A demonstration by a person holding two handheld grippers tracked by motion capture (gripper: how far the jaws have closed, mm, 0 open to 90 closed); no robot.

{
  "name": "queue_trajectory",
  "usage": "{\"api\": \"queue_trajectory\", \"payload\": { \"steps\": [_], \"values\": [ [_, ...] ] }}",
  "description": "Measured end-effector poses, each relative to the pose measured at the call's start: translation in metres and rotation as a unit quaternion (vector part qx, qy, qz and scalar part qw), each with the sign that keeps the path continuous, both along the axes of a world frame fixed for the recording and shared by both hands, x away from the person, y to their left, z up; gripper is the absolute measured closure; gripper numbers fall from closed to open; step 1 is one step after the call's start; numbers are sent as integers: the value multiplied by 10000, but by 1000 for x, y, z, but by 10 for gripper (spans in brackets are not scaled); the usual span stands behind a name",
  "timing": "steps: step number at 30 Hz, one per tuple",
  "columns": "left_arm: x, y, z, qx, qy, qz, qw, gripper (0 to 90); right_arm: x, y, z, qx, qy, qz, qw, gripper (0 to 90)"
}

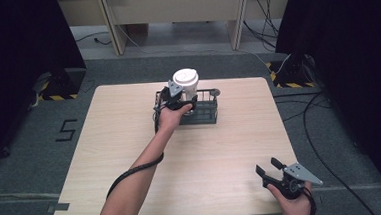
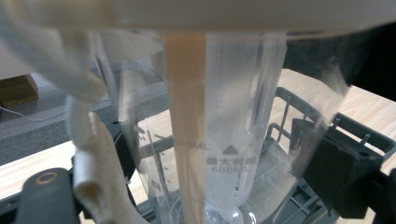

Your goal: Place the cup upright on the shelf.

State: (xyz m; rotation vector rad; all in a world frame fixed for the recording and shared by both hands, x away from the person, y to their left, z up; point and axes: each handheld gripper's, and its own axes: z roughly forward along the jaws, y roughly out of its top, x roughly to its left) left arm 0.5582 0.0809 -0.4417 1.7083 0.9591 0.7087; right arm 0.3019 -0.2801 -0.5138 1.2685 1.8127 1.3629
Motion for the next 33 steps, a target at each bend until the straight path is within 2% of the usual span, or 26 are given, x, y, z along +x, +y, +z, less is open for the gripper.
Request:
{"api": "queue_trajectory", "payload": {
  "steps": [13,20,33],
  "values": [
    [-16,13,13,37,-206,-63,9998,144,0,1,0,-19,17,-14,10000,309],
    [-27,26,14,25,-146,-63,9999,143,0,1,0,-41,16,-20,10000,310],
    [-45,37,11,-12,-103,-163,9998,143,0,1,0,-33,36,-40,10000,309]
  ]
}}
